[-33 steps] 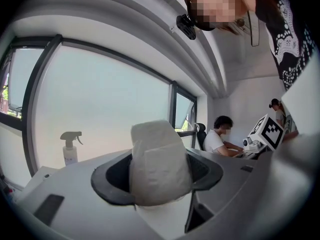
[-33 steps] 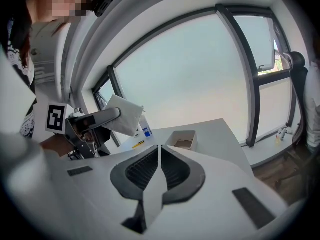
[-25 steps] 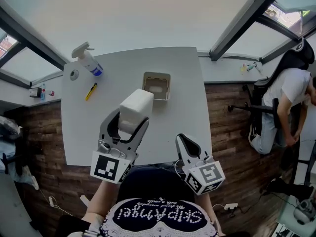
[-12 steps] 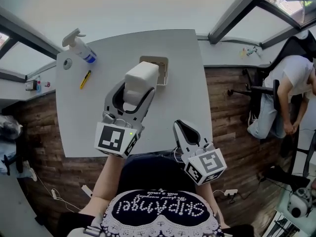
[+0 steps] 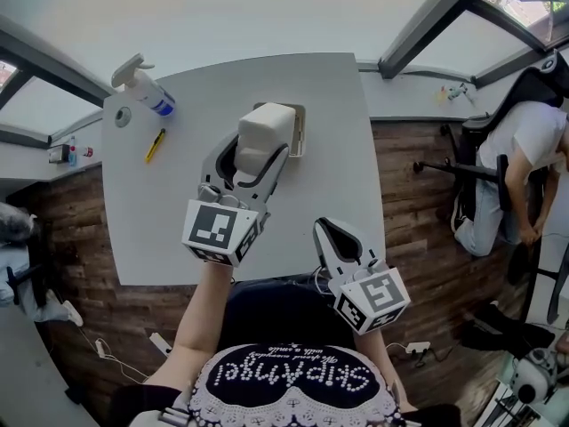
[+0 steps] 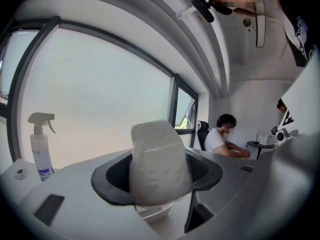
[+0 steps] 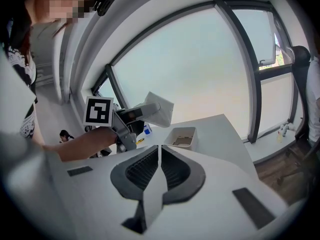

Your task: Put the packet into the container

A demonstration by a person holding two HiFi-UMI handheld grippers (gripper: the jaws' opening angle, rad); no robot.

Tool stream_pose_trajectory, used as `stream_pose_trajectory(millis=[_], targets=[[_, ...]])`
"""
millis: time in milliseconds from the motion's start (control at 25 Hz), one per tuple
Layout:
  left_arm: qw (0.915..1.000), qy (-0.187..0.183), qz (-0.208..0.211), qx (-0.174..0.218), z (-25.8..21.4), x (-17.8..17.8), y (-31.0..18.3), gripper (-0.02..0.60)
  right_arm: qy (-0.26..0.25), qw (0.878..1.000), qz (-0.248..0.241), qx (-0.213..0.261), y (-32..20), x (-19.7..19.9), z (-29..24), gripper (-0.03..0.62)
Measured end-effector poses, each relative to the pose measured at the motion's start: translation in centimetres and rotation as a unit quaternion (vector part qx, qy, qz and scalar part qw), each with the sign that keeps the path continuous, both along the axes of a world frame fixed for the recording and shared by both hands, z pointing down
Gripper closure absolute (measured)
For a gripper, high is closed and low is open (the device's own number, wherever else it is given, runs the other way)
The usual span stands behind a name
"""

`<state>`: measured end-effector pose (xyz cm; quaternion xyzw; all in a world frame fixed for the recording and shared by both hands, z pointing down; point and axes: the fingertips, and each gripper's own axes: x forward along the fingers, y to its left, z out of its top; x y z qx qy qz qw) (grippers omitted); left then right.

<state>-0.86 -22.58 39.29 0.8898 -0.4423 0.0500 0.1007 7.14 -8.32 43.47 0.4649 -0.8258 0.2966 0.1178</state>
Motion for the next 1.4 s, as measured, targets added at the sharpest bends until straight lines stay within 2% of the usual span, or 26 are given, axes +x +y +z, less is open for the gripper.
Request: stream_pose_trajectory(millis=[280,840,1400], targets=[[0.9999,-0.002,0.006,-0.014,1.3,0.9,-1.5,0.296,-0.004,1.0,0.0,-0.007,-0.3,0.2,0.4,0.566],[0.9974,-0.039,-0.001,-0.061,5.9,1.5,-3.4,0.296,-0.01,1.0,0.004,-0.025,-1.0,0.7,1.5,0.566],[0.9939,-0.052,0.0,-0.097,8.8,1.9,-4.3,0.296,-0.015,0.999,0.009,-0.043,-1.5,1.0,2.5,0.566]])
